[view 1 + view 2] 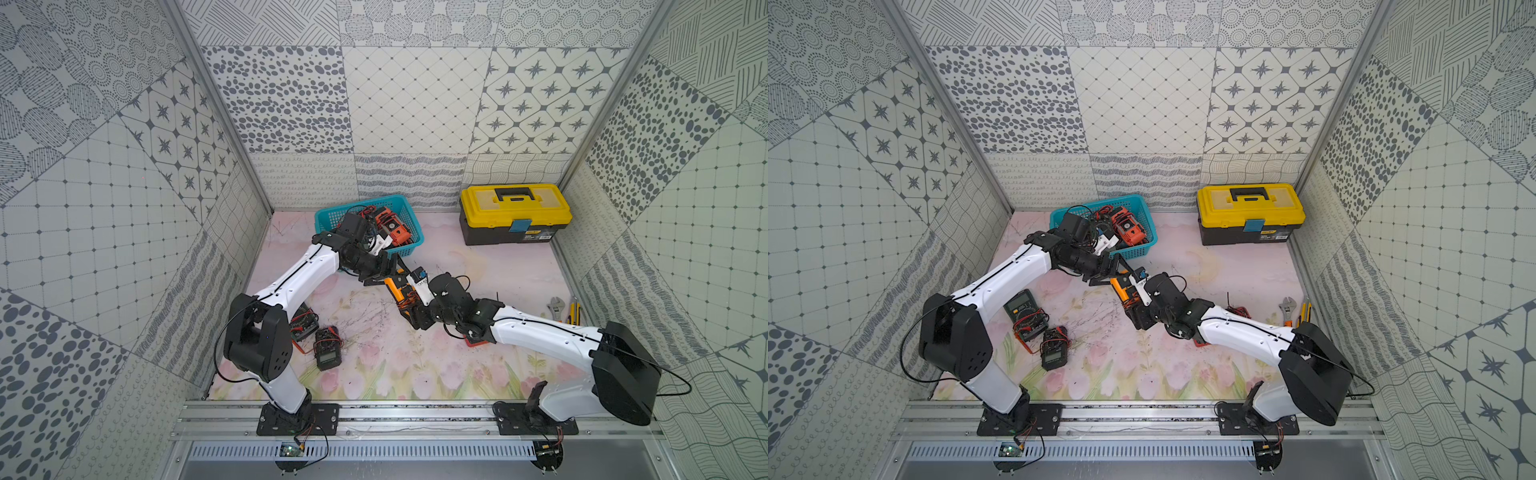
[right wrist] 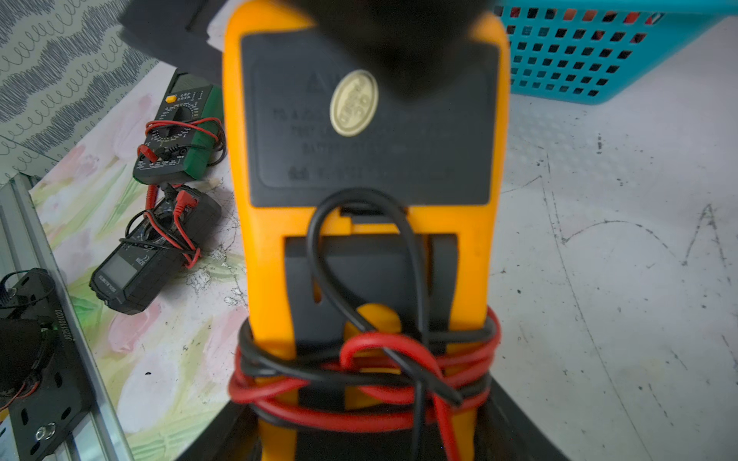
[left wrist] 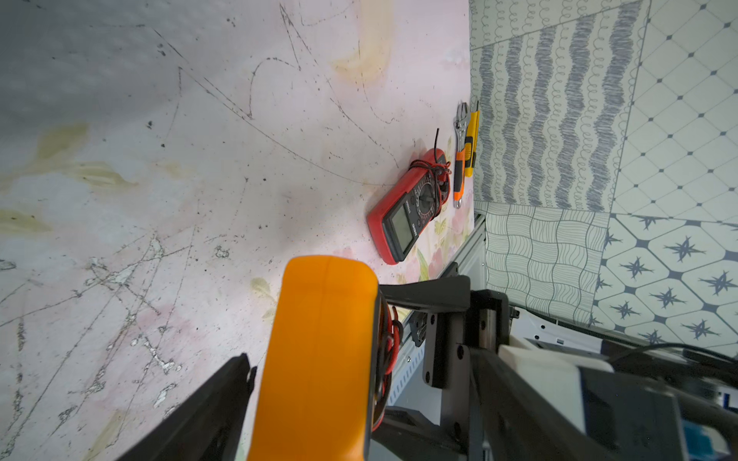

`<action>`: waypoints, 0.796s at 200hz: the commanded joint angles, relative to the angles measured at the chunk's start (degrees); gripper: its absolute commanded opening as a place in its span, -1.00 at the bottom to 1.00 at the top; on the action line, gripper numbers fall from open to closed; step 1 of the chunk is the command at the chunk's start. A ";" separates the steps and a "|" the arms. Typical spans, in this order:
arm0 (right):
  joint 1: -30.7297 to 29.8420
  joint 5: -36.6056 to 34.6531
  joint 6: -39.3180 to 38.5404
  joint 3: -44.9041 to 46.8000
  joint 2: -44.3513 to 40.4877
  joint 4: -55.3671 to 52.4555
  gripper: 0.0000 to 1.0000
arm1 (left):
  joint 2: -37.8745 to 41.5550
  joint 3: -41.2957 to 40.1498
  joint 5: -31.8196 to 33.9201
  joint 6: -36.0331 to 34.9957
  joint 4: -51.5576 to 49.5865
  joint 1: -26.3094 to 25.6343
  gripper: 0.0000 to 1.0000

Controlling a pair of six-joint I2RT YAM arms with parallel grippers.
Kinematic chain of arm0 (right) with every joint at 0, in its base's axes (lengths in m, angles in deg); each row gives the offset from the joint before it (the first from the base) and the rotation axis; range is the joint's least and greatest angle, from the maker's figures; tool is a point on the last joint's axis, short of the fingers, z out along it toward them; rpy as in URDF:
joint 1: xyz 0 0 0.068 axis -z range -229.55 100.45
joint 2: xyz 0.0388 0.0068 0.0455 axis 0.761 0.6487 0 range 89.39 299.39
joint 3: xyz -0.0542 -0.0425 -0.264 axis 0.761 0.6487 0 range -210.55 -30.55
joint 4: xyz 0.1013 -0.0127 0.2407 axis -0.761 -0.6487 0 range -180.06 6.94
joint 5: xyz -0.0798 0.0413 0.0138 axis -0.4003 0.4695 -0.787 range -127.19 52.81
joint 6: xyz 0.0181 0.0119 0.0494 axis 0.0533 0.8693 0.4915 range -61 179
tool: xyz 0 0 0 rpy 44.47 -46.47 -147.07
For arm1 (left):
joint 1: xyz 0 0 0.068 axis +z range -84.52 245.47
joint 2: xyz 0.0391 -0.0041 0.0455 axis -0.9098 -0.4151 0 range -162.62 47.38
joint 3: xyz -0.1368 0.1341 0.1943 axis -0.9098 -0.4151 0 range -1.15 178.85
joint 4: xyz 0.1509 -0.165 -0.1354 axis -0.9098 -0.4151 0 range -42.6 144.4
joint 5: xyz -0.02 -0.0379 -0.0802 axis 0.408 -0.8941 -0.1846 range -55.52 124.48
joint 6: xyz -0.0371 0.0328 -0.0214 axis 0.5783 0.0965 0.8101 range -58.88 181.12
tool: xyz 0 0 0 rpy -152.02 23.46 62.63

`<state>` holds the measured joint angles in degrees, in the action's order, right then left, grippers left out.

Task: Put the multimeter into the basket
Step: Pick up the multimeter from the center of the board.

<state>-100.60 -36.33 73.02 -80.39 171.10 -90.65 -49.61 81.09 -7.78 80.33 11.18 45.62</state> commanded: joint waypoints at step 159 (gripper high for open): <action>-0.17 -4.62 2.52 -3.75 -4.55 -0.76 0.95 | 4.47 3.68 3.91 -7.20 -1.70 -0.42 -1.00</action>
<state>-100.60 -37.57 73.94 -82.25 169.66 -93.12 -48.86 82.29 -8.41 75.91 9.39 45.33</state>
